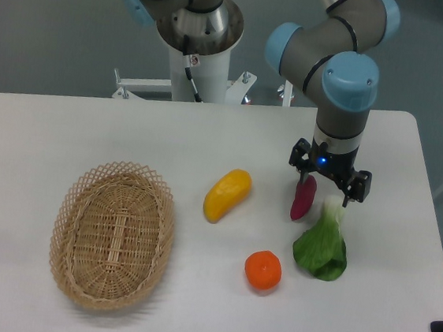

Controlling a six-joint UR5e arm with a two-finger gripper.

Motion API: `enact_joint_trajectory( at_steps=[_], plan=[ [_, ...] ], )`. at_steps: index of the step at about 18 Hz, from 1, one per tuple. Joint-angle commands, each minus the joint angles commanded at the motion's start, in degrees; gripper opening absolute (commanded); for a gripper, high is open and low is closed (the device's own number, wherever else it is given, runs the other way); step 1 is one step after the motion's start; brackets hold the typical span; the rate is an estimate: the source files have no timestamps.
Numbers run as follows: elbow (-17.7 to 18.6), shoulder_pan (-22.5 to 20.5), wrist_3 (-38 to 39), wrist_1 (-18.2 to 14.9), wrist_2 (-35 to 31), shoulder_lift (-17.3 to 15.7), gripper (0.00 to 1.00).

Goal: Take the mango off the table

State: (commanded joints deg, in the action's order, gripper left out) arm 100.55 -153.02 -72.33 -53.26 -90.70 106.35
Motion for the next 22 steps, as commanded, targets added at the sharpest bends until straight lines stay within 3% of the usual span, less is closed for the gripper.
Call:
enact_joint_trajectory(
  at_steps=[11, 22],
  plan=[
    [0.0, 0.0, 0.3, -0.1, -0.2, -0.1, 1.0],
    [3.3, 1.2, 5.1, -0.1, 0.5, 0.0, 1.0]
  ],
)
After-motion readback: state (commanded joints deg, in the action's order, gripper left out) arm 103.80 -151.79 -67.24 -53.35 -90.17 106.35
